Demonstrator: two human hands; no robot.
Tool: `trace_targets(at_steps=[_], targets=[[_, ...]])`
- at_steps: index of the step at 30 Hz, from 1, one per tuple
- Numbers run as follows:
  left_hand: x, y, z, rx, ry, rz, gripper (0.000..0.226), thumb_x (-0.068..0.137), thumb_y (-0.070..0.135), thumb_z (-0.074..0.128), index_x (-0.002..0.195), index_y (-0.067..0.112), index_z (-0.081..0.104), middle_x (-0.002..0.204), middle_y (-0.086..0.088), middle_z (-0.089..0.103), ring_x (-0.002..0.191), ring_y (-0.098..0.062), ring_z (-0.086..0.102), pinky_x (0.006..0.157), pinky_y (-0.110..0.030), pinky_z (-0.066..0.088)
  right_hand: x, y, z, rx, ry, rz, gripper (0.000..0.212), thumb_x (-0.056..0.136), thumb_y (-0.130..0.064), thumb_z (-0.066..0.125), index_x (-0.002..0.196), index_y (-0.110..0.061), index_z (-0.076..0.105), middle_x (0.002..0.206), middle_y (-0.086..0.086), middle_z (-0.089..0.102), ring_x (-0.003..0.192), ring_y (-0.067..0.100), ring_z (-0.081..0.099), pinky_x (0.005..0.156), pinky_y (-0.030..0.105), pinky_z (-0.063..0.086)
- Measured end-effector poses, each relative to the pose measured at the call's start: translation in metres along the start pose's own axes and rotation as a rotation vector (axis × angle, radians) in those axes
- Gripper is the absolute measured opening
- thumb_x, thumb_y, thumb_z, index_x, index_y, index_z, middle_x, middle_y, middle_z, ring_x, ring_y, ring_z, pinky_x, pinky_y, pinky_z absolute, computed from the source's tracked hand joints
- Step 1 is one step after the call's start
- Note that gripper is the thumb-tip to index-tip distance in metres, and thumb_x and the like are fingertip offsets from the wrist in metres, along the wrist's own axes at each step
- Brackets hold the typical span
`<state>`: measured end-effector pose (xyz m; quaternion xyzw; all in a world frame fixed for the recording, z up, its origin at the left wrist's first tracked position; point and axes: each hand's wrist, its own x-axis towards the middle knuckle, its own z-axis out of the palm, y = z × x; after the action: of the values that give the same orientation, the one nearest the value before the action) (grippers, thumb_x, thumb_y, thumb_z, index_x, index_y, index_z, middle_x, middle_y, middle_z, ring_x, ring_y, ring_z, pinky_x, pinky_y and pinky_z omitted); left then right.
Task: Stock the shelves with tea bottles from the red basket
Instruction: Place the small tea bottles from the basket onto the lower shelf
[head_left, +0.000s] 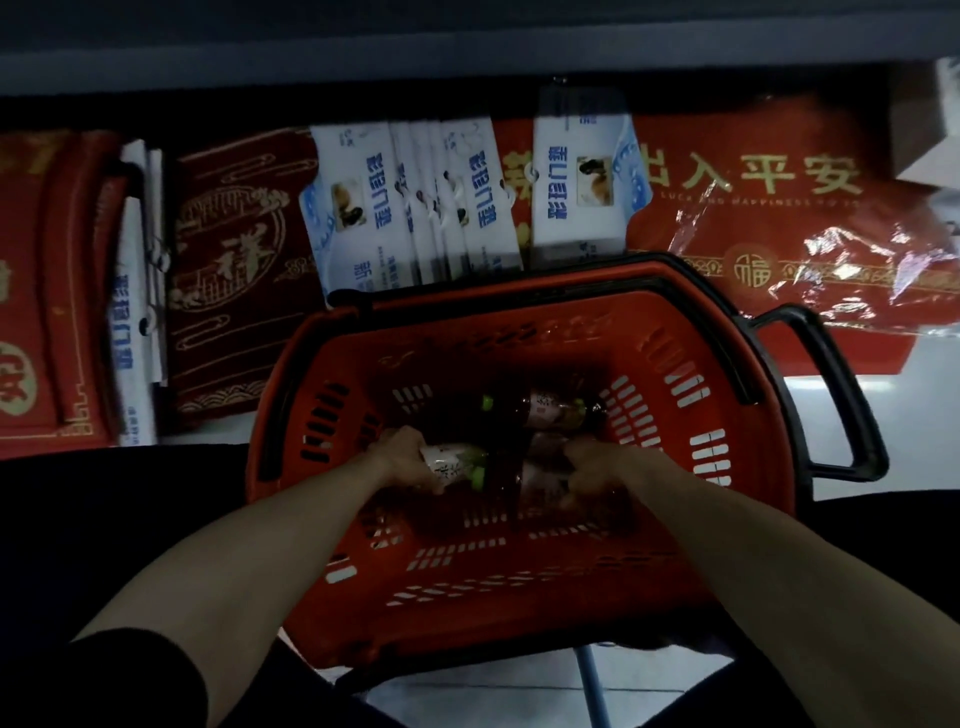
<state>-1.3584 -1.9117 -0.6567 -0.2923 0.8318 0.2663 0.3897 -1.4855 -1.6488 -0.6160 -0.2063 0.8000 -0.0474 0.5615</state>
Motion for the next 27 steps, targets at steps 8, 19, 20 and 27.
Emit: trace_targets(at_steps=[8,19,20,27], targets=[[-0.054,0.019,-0.053,0.056,0.118,0.165,0.073,0.044,0.055,0.1,0.101,0.022,0.072,0.097,0.005,0.069,0.087,-0.011,0.07,0.072,-0.027,0.062,-0.045,-0.006,-0.03,0.298,0.192,-0.136,0.04,0.087,-0.014,0.078,0.124,-0.018,0.063,0.112,0.003,0.07,0.098,0.019,0.069,0.082,0.035,0.062],[-0.143,0.057,-0.125,-0.107,0.394,0.528,0.075,0.047,0.049,0.102,0.114,0.031,0.074,0.108,0.019,0.067,0.103,-0.001,0.061,0.08,-0.015,0.047,-0.11,-0.027,-0.056,0.547,0.331,-0.37,0.04,0.083,-0.002,0.081,0.119,-0.014,0.07,0.11,0.007,0.077,0.099,0.019,0.075,0.083,0.03,0.062],[-0.151,0.062,-0.132,-0.148,0.418,0.548,0.073,0.047,0.047,0.102,0.113,0.031,0.074,0.106,0.018,0.068,0.101,-0.002,0.063,0.082,-0.019,0.052,-0.115,-0.029,-0.059,0.567,0.346,-0.381,0.039,0.084,-0.006,0.082,0.12,-0.015,0.07,0.108,0.005,0.078,0.099,0.016,0.075,0.082,0.026,0.06],[-0.197,0.089,-0.187,-0.548,0.371,0.755,0.057,0.064,0.021,0.1,0.115,0.014,0.076,0.111,-0.001,0.081,0.107,-0.018,0.076,0.103,-0.045,0.057,-0.143,-0.047,-0.087,0.765,0.492,-0.553,0.058,0.079,-0.005,0.082,0.134,-0.008,0.061,0.121,0.005,0.076,0.118,0.023,0.069,0.106,0.042,0.054]])
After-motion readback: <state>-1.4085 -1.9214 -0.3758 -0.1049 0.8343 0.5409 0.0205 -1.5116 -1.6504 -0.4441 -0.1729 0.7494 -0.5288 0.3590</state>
